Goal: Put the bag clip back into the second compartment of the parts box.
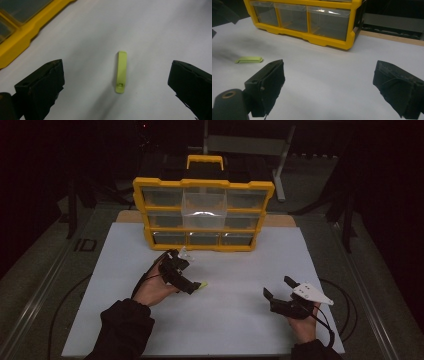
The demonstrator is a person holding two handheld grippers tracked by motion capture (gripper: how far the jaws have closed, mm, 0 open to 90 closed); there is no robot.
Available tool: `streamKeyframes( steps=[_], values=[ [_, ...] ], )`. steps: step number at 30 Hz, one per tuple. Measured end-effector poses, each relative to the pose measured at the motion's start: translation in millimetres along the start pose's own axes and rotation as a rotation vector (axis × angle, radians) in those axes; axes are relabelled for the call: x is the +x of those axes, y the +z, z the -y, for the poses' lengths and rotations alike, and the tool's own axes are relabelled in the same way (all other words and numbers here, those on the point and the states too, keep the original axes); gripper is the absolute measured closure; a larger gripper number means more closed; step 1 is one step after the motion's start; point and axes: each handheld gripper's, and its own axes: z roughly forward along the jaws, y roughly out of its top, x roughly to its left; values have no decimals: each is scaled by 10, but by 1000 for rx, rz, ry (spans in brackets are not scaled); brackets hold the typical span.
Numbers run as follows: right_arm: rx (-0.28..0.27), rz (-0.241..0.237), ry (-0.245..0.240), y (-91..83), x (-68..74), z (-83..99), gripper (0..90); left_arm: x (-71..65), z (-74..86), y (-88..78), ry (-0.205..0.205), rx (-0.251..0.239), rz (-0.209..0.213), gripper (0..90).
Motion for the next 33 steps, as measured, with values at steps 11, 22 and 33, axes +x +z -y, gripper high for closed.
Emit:
streamKeyframes(
  steps=[11,22,33],
  values=[
    [-1,-1,7,-3,-9,0,102,-15,-130,177,29,95,25,39],
    [1,3,4,-4,-16,3,101,-57,-197,359,65,185,24,111],
    [-1,7,8,-22,-33,2,102,-92,-212,515,81,268,25,228]
  ],
)
